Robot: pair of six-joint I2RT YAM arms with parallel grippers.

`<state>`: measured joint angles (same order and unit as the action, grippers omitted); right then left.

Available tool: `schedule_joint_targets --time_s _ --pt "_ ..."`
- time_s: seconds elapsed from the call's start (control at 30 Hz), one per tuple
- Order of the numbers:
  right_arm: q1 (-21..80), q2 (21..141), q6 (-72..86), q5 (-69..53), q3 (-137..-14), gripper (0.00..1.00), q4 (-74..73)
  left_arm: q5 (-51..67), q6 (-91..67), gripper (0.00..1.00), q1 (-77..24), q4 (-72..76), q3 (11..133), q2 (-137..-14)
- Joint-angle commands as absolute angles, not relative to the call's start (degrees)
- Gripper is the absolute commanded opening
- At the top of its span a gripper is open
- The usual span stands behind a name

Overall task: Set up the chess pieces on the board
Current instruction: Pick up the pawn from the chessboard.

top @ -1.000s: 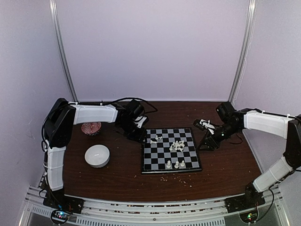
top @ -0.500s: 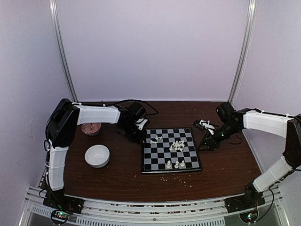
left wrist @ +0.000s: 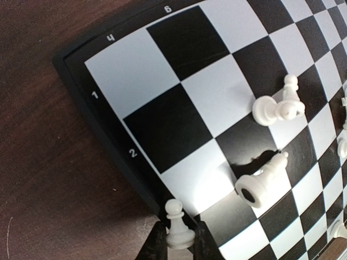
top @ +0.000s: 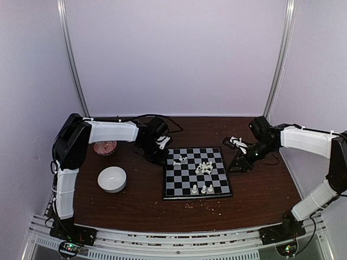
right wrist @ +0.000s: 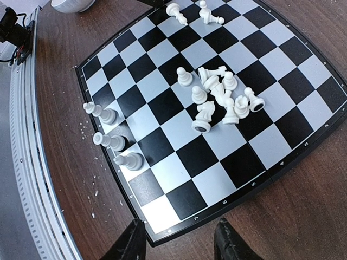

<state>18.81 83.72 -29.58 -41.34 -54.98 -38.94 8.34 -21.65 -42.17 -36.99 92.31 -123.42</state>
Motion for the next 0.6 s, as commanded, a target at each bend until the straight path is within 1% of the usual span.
schedule_joint_targets --time_s 0.0,0.17,0.27,0.4,0.57 --pt "18.5 84.4 -29.4 -42.4 -56.2 0.44 -39.4 6.8 -18.4 0.11 -42.7 -36.9 91.7 -121.2" --pt "18.4 84.4 -28.4 -43.0 -56.3 0.44 -39.1 6.9 -15.1 0.11 -43.3 -33.3 87.4 -116.3" --pt "18.4 84.6 -24.9 -44.8 -56.7 0.44 -38.2 7.1 -13.2 0.11 -44.8 -29.8 83.4 -112.2" --pt "18.5 88.1 -19.3 -53.4 -60.1 0.47 -38.9 9.6 -11.6 0.11 -47.7 -22.2 77.0 -107.5" --pt "20.6 98.1 -13.9 -64.8 -65.9 0.48 -41.5 10.3 -10.3 0.12 -52.9 -13.0 71.2 -103.8"
